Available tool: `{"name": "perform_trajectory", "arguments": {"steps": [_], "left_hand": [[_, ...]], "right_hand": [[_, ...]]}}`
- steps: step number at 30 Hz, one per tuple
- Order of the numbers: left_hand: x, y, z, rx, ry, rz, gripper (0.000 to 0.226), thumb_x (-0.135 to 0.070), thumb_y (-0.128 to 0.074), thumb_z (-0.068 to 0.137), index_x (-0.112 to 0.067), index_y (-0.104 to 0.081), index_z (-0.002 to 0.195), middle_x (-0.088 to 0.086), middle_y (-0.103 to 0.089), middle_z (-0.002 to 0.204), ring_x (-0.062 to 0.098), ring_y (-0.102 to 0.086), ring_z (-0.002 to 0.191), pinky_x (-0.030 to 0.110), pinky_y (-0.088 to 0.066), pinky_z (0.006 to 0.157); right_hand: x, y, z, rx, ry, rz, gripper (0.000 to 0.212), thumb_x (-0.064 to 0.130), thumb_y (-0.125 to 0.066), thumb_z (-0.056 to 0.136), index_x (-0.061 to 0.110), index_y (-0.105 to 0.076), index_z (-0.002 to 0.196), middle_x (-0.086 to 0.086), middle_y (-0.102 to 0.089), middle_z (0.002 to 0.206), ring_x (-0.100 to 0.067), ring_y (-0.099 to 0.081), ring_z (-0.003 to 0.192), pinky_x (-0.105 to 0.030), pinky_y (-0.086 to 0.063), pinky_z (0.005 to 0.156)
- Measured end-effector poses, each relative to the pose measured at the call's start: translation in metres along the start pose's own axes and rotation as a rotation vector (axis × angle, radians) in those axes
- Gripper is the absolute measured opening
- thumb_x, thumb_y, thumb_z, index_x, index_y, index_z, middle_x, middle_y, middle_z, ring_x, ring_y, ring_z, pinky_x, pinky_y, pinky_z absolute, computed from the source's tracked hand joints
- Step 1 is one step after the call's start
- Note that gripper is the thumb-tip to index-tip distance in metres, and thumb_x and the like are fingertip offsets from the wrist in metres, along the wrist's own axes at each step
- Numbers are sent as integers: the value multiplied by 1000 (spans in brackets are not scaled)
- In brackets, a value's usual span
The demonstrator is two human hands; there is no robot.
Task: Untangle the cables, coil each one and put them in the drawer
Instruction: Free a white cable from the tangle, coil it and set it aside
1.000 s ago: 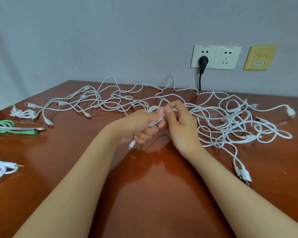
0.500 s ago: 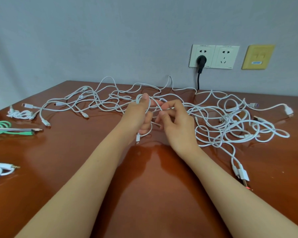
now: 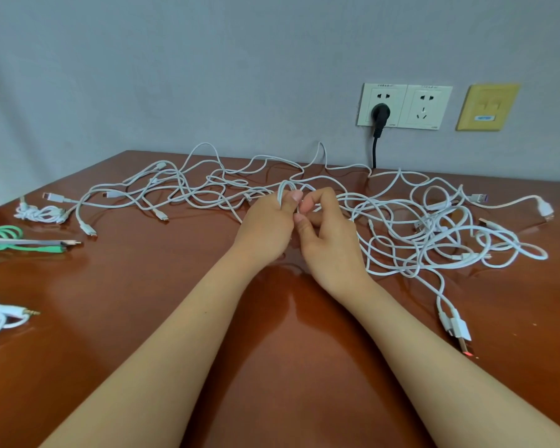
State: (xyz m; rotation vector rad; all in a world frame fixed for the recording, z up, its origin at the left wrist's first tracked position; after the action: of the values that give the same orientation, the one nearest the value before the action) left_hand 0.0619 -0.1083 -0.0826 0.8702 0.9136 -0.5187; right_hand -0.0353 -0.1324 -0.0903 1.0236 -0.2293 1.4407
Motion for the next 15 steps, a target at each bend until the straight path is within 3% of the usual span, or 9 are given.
{"name": "perform_trajectory", "arguments": {"steps": [5,7,11,15], "left_hand": [[6,-3,1,6,99,-127,40,-29,-37,101,-19,-50,65,2,-50,61,17,-47,60,31,-40,63],[12,-6,1,29,199,-325,39,-31,-37,101,-18,-50,67,5,-54,65,20,-52,63,33,-46,65],[10,-18,-4,209,399,-895,44,-30,-25,104,-15,-40,66,-1,-50,50,12,-51,44,20,-43,47],[3,-20,-8,329,436,-1079,43,-24,-23,104,-16,-37,64,-1,-56,57,14,-62,59,21,-49,57]], "right_hand": [[3,1,-1,5,6,28,29,2,-47,84,29,-36,86,3,-53,56,-22,-48,52,-42,-45,59],[3,1,-1,3,-4,37,32,1,-48,83,31,-35,82,2,-55,59,-24,-51,55,-45,-47,61],[2,-1,0,-12,-37,92,30,5,-50,84,30,-36,79,-7,-63,65,-28,-58,61,-48,-49,66],[0,-2,2,2,-68,133,30,2,-50,85,31,-41,81,-6,-64,68,-24,-59,64,-46,-49,67]]}}
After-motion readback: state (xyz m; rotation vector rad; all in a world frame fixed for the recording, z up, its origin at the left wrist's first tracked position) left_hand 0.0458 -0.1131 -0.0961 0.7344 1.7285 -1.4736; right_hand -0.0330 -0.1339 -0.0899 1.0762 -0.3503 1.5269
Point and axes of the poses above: each hand's wrist, its own z-axis towards the middle knuckle, its own y-axis out of the back of the hand, x = y × z, the point moved 6 cm from there along z, towards the middle knuckle
